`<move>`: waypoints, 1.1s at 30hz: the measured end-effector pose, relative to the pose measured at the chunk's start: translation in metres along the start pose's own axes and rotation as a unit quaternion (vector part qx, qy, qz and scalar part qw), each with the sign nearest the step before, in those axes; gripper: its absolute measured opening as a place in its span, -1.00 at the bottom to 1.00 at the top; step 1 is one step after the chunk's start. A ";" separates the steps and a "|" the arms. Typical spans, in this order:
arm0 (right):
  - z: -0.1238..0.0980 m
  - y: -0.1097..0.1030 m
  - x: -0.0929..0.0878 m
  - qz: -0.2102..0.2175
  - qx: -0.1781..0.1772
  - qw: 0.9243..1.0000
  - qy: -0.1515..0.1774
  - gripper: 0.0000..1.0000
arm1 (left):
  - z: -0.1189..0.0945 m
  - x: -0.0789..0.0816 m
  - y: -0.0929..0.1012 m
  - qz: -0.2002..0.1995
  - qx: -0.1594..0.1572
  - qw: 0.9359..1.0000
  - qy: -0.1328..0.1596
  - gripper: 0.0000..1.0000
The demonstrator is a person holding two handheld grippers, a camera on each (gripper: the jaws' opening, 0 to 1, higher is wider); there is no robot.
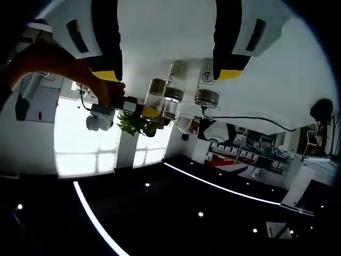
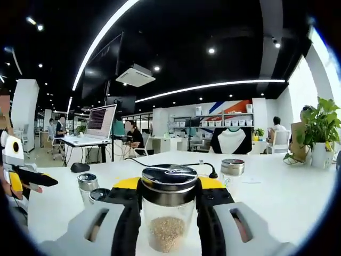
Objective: Rotate the seasoning bottle until the label or dispensing opening points toward the visible target arrow and the bottle remains upright within the marked orientation range
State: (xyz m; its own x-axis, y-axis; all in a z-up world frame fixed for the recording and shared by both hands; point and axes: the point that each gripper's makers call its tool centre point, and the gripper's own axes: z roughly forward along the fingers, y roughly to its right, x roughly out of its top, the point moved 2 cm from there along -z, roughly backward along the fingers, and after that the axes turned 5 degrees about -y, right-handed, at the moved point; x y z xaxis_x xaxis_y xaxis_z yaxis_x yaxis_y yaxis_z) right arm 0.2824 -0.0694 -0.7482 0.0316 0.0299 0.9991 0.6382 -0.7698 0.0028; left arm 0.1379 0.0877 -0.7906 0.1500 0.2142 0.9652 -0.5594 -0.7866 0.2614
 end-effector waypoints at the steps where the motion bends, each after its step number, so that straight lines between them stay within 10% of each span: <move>1: -0.005 -0.003 0.002 0.011 0.004 1.000 0.006 -0.25 | 0.000 0.000 0.003 0.004 -0.003 1.000 -0.001 0.41; 21: -0.060 -0.073 -0.001 0.026 0.045 0.998 0.042 -0.25 | 0.008 -0.033 0.043 0.119 -0.072 0.988 -0.069 -0.34; 33: -0.074 -0.128 0.004 -0.004 0.123 0.991 0.046 -0.26 | 0.013 -0.047 0.045 0.203 -0.061 0.972 -0.104 0.20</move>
State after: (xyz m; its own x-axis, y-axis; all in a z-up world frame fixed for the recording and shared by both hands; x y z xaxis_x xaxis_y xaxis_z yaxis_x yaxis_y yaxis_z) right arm 0.1436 -0.0181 -0.7412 -0.0374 -0.0304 0.9988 0.8063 -0.5914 0.0122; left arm 0.1159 0.0348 -0.8242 0.0515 -0.2317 0.9714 -0.6971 -0.7049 -0.1312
